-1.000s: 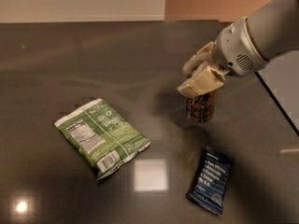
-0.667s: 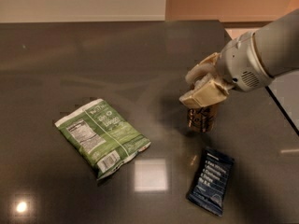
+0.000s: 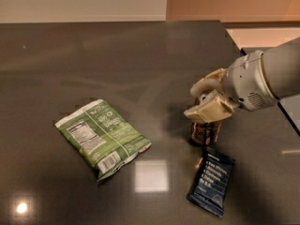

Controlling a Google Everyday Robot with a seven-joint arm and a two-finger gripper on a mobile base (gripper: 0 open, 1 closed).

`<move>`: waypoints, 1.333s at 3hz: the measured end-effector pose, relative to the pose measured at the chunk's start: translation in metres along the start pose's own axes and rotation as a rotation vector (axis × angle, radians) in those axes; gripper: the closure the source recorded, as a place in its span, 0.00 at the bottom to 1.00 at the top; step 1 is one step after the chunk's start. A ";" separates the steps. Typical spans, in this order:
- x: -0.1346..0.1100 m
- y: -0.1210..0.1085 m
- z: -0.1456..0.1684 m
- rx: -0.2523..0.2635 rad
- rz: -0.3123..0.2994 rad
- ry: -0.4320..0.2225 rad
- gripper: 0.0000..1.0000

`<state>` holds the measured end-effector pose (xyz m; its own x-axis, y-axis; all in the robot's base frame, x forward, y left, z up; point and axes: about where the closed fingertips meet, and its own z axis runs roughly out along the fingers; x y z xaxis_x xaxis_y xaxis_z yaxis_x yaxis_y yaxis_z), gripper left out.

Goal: Move orange can near rxbar blueberry

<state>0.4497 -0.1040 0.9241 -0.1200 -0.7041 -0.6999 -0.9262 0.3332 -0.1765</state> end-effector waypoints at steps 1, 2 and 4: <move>0.011 0.001 0.002 0.015 0.008 -0.002 0.59; 0.017 -0.002 0.002 0.038 0.014 -0.007 0.35; 0.013 0.000 0.001 0.042 0.006 -0.006 0.00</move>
Offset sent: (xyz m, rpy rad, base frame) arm 0.0047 -0.0217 -0.0232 0.0191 -0.0309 -0.0637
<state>0.4485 -0.1129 0.9141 -0.1232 -0.6984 -0.7050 -0.9096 0.3635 -0.2011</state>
